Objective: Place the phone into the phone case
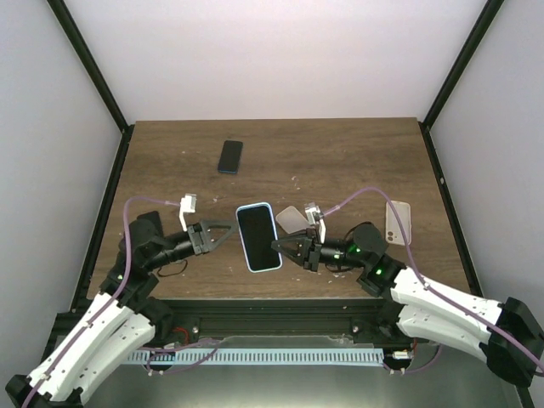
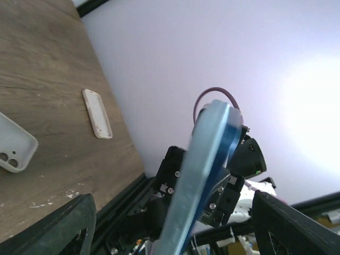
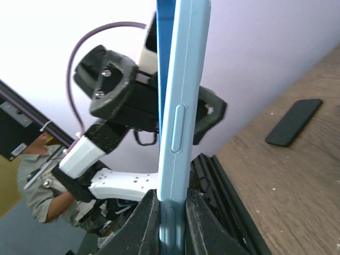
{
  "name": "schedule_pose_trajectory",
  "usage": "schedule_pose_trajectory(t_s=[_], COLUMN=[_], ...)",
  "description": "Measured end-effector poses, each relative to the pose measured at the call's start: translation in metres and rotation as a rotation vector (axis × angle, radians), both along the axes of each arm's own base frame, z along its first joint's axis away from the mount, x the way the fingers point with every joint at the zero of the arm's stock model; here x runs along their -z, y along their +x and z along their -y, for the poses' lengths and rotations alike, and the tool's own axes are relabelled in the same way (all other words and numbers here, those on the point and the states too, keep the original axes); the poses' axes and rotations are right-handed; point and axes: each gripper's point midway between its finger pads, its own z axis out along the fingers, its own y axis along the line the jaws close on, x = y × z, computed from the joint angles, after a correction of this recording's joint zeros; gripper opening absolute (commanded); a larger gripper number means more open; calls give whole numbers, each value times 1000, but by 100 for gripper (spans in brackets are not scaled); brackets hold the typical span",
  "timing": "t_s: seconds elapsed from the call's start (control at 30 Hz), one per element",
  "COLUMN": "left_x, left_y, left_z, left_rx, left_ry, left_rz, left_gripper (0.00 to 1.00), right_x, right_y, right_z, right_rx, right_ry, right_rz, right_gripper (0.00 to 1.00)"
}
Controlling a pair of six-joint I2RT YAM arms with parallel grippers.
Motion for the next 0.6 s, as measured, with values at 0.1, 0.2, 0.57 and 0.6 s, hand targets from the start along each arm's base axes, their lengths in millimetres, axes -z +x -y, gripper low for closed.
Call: schedule_pose_trajectory(t_s=[0.1,0.2,0.57,0.6], left_x=[-1,-6,-8,-6], left_y=[-2,-4,-4,-3], left_z=[6,10,16,16], left_rx=[40,77,116,113], left_ry=[-29,-57,-110,-110], left_rz=[3,14,10,2], left_gripper=[80,80,25,22], right_x=[-7,-7,7,7], right_y=[-7,-9,-10,-10], right_z=[0,-2,-8,-8], right_rx=[-39,-60,-91,-91], right_ry=[25,32,-2,-1], right_rz=[20,18,-12,-10], right_gripper=[8,8,8,9])
